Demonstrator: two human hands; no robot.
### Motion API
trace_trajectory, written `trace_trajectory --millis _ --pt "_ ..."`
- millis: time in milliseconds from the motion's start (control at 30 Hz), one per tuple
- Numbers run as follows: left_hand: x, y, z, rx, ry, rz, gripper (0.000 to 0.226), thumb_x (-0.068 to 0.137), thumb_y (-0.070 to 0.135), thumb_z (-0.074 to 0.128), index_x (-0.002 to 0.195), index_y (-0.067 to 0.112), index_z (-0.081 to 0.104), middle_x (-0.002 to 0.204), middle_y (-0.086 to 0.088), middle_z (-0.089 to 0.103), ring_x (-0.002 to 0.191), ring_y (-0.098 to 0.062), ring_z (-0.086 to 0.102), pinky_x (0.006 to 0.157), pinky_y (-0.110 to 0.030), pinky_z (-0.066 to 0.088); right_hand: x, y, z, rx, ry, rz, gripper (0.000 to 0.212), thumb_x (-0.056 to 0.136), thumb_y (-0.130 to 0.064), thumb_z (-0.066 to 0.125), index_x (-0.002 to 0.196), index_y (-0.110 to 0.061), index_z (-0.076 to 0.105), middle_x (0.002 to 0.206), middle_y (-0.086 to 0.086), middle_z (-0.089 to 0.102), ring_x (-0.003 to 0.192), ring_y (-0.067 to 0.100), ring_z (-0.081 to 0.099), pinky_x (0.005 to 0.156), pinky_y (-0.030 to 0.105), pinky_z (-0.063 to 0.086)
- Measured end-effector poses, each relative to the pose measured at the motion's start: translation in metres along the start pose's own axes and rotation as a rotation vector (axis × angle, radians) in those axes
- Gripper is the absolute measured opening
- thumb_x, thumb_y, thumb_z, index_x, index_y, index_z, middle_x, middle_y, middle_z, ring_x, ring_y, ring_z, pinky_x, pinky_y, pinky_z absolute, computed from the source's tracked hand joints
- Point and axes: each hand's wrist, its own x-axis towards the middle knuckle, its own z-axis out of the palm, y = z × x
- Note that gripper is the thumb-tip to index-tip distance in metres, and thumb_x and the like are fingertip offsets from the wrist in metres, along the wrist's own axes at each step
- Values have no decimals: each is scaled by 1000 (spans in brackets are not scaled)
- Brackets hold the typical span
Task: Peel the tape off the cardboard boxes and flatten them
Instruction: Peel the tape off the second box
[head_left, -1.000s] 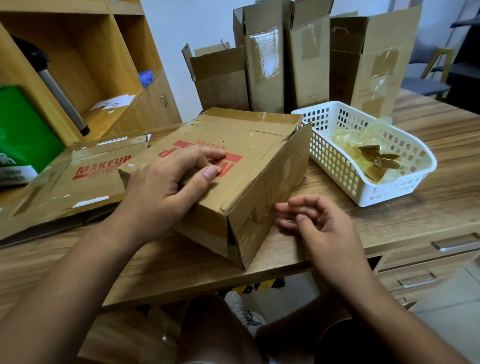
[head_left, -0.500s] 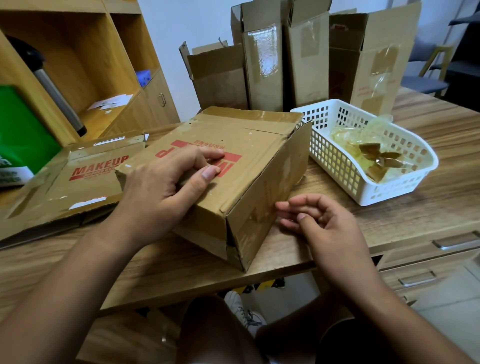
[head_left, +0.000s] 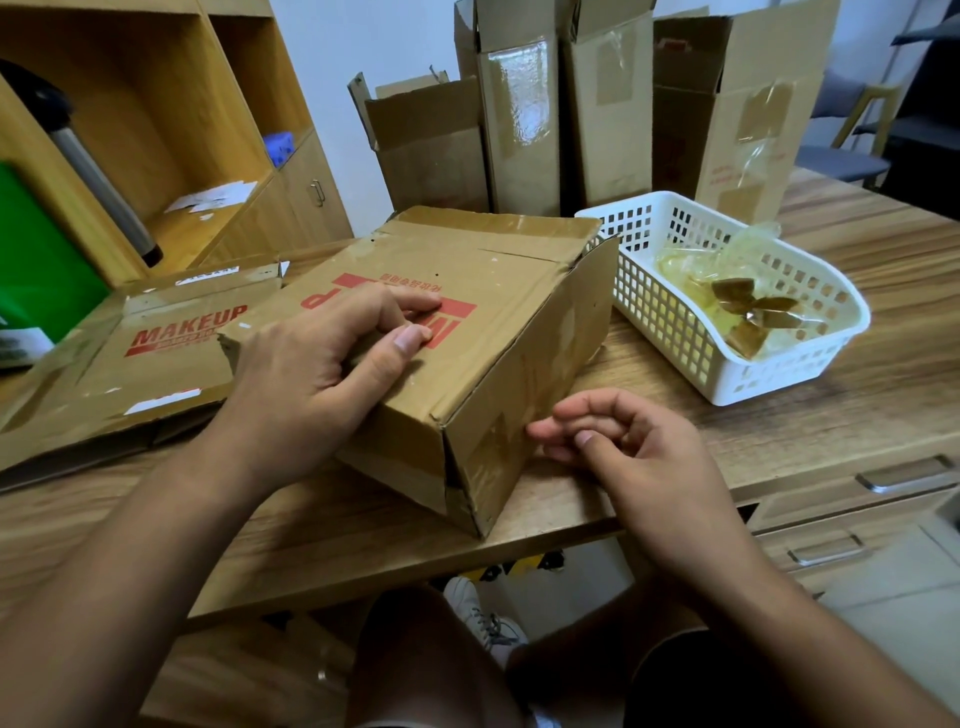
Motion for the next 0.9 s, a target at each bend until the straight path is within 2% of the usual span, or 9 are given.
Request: trace_trajectory --millis 167,400,567,600,733,800,900 --pt "-1 0 -1 -10 -1 -1 35 96 56 43 95 30 65 124 30 64 118 1 59 88 -48 54 1 1 -1 1 101 22 26 99 10 46 98 -9 63 97 4 78 94 21 75 84 26 59" --pt "0 0 0 8 10 10 36 96 56 41 95 30 65 123 31 63 117 2 59 86 -47 54 -2 2 2 -54 75 13 24 100 6 50 103 -12 64 100 0 78 92 22 75 85 35 59" --pt "0 0 1 8 14 14 36 96 56 41 96 30 66 123 31 63 115 0 60 84 -48 55 -2 -1 1 -53 21 14 17 98 5 54 102 -9 63 95 3 78 87 17 75 80 23 58" --pt "0 0 1 9 14 14 37 96 56 41 96 30 66 123 31 62 115 0 60 84 -48 55 -2 -2 0 -49 31 13 16 98 5 55 101 -9 63 93 4 78 85 18 74 80 25 59" --pt "-1 0 0 7 10 8 34 97 56 42 96 32 65 123 28 65 118 -1 59 87 -49 54 3 0 1 -121 127 -52 19 93 3 64 97 -16 62 94 4 75 83 20 73 86 45 60" --pt "-1 -1 0 11 8 6 33 97 56 42 96 33 65 124 28 65 118 -1 59 87 -49 54 3 1 6 -211 113 -88 27 89 -2 70 96 -25 61 96 -1 74 90 14 72 88 46 59" --pt "-1 -1 0 17 10 7 34 97 57 41 97 33 65 124 29 64 117 0 59 86 -48 54 5 4 12 -287 114 -106 33 87 -8 75 93 -35 58 96 -7 71 88 12 71 78 47 61"
